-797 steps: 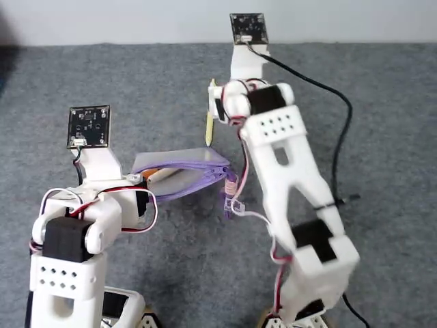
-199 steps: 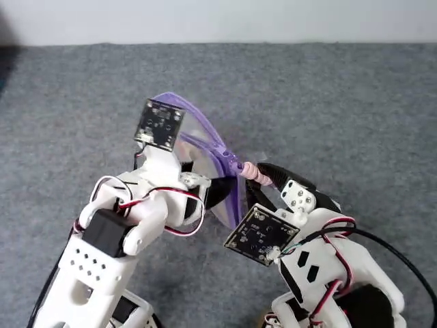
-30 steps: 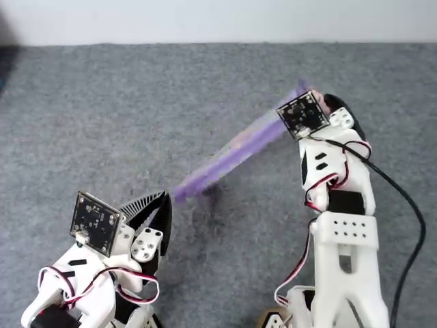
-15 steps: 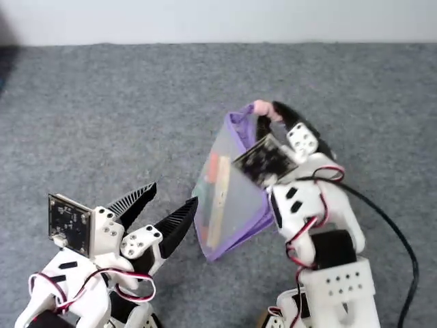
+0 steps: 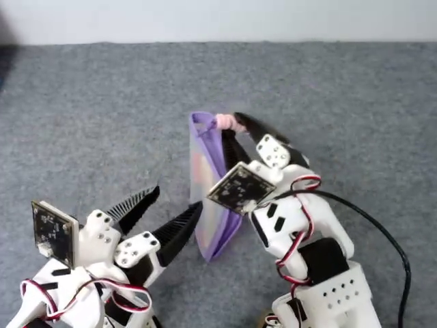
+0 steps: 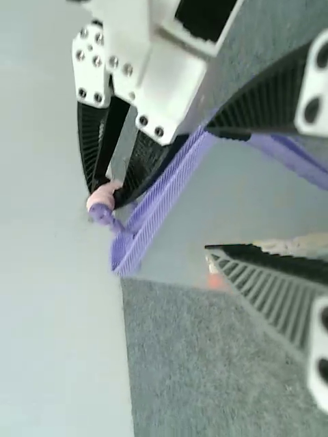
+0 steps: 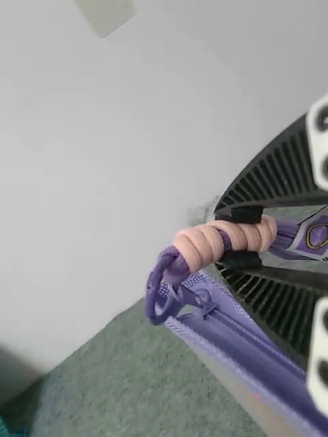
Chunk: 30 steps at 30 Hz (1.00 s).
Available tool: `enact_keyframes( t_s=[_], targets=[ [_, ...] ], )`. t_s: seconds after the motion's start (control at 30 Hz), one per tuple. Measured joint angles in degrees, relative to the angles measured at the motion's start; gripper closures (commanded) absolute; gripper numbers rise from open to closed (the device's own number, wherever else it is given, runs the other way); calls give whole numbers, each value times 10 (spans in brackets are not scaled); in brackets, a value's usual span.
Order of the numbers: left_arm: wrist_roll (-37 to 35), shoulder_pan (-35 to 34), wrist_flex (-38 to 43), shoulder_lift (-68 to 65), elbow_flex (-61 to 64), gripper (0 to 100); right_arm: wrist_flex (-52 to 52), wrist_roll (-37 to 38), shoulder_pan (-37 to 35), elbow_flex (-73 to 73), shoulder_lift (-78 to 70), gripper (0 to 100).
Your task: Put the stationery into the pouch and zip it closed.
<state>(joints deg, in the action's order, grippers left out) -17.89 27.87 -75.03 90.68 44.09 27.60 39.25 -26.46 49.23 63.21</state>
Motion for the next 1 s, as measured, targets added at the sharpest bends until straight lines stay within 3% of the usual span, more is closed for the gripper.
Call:
enact_keyframes(
  t_s=[0.53, 0.77, 1.0],
  targets=[
    [-7, 84, 32, -137, -40, 754, -45, 0, -39, 1, -35, 991],
    [-5, 84, 26, -147, -41, 754, -45, 0, -26, 1, -36, 991],
    [-4, 30, 17, -159, -40, 754, -45, 0, -11, 1, -36, 991]
  ],
)
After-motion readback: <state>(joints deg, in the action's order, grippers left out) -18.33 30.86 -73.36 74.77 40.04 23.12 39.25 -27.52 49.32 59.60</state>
